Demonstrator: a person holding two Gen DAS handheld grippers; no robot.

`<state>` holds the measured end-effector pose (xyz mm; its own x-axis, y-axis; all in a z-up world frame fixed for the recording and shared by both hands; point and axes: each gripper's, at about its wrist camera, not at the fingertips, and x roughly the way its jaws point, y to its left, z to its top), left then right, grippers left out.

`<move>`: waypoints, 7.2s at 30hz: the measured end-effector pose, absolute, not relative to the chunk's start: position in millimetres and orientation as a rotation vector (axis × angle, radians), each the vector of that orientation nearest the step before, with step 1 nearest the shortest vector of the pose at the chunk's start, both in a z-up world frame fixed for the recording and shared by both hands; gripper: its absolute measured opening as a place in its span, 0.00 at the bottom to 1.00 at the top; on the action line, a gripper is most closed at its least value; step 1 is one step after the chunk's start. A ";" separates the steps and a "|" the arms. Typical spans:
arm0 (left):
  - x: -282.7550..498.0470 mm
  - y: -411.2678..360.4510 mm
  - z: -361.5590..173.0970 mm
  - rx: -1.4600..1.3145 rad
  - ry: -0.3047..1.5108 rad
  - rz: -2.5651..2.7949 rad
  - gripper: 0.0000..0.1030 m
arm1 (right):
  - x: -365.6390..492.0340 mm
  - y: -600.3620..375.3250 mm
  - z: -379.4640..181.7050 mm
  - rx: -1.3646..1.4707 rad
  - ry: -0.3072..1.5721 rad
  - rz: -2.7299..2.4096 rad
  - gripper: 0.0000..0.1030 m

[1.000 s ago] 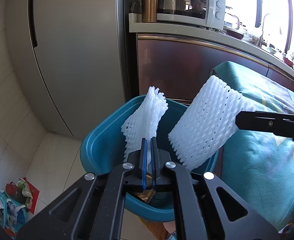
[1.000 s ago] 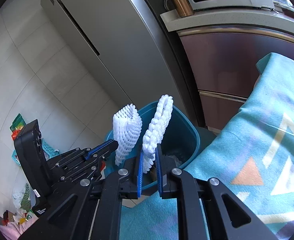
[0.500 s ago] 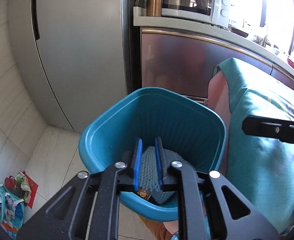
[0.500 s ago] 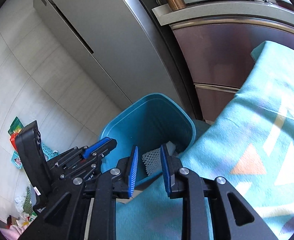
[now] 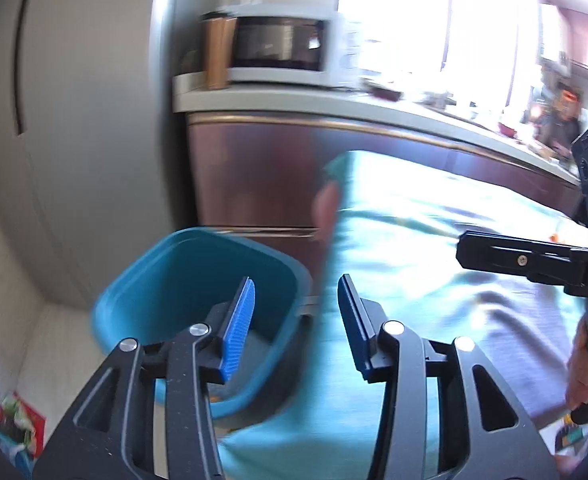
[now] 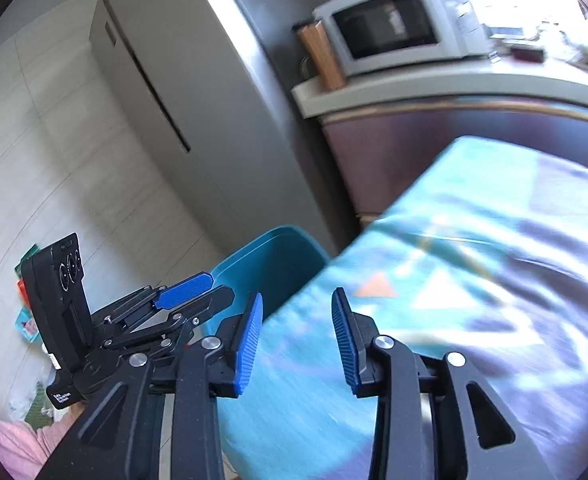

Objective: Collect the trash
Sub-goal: 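Swing both tools back over the table toward the tissues and cups, then close the left gripper on the tissue while the right gripper grips the dotted cup, then carry tissue and cup to the teal bin and open both grippers, then swing both tools back over the table toward the plastic wrappers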

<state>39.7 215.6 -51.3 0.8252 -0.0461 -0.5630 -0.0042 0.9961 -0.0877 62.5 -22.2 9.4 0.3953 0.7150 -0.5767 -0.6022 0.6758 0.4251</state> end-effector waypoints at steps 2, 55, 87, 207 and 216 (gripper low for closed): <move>40.9 195.5 -45.5 -0.077 0.593 -0.082 0.45 | 55.4 -45.0 13.5 0.165 0.785 0.796 0.35; 145.8 -93.5 -74.3 0.045 0.850 -0.589 0.19 | 43.2 -336.8 -18.3 0.441 0.694 -0.023 0.72; 81.4 -2.2 -28.0 -0.034 0.687 -0.538 0.04 | 14.5 -282.1 14.2 0.393 0.602 0.254 0.72; 41.5 220.6 -37.7 -0.219 0.597 -0.133 0.41 | 52.5 -58.7 13.9 0.113 0.798 0.758 0.76; 54.0 117.4 -32.2 -0.144 0.618 -0.342 0.41 | 32.9 -156.0 16.3 0.185 0.754 0.537 0.77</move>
